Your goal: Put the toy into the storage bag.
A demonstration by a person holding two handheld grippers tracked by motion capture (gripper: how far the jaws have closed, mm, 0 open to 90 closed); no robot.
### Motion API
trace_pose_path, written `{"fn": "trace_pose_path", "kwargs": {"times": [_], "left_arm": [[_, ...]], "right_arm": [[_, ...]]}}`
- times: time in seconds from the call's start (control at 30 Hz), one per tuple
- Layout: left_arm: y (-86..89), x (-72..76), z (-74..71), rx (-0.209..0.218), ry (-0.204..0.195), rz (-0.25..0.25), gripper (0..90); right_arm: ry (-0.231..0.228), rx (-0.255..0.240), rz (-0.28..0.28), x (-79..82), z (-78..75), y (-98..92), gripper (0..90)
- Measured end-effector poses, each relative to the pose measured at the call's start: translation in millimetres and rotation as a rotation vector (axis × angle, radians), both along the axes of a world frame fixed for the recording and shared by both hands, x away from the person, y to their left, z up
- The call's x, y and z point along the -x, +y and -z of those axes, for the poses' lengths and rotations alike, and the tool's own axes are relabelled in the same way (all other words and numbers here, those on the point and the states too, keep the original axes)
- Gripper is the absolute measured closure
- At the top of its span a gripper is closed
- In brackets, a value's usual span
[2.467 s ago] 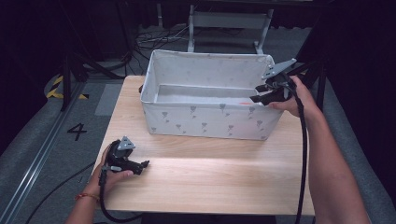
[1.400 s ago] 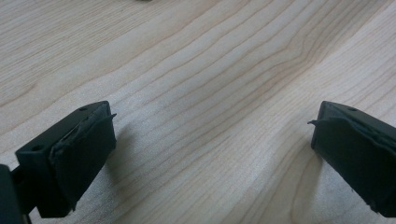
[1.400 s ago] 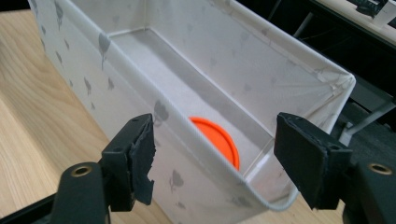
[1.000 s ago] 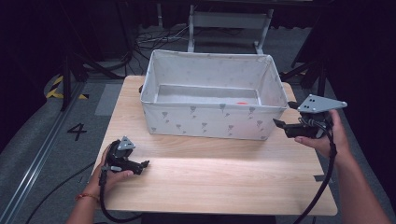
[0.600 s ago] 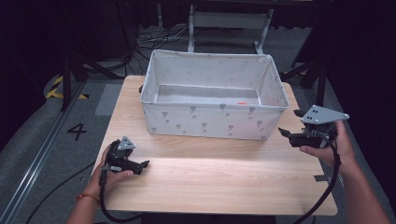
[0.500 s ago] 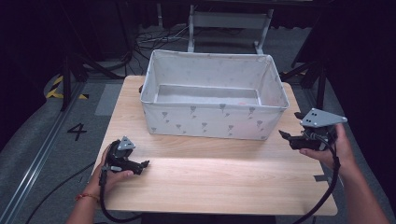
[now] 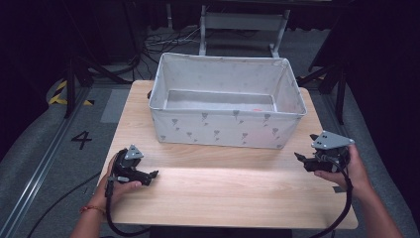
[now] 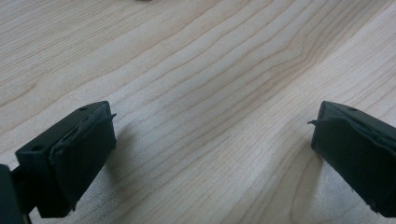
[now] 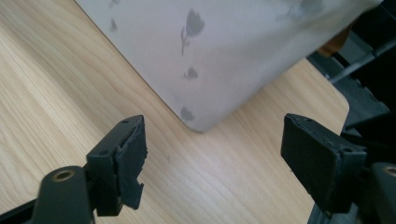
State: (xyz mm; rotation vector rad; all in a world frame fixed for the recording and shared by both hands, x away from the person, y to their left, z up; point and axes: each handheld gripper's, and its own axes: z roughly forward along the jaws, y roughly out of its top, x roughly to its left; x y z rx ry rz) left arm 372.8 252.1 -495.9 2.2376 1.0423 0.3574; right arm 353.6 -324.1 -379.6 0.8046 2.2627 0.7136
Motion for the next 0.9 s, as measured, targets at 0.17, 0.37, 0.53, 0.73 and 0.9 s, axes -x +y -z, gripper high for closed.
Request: {"fn": "trace_pose_path", "kwargs": {"times": [0.17,0.37,0.53,0.73,0.9], "left_arm": [[0.0,0.0,-0.1,-0.001,0.0,0.0,0.2],[-0.2,0.3,0.0,0.003,0.005,-0.003,0.2],[-0.2,0.3,0.1,0.003,0.005,-0.003,0.2],[-0.2,0.3,0.0,0.003,0.005,-0.003,0.2],[-0.1,0.3,-0.1,0.001,0.004,-0.004,0.2]], "right_arm": [[0.038,0.017,0.004,2.3,19.8,-1.9,22.0],[0.074,-0.005,0.014,5.1,42.5,-7.8,21.3],[0.104,-0.023,0.026,8.3,62.5,-11.7,20.4],[0.128,-0.07,0.047,13.0,81.4,-18.7,20.2],[0.156,-0.142,0.109,17.0,98.8,-32.2,20.1]]}}
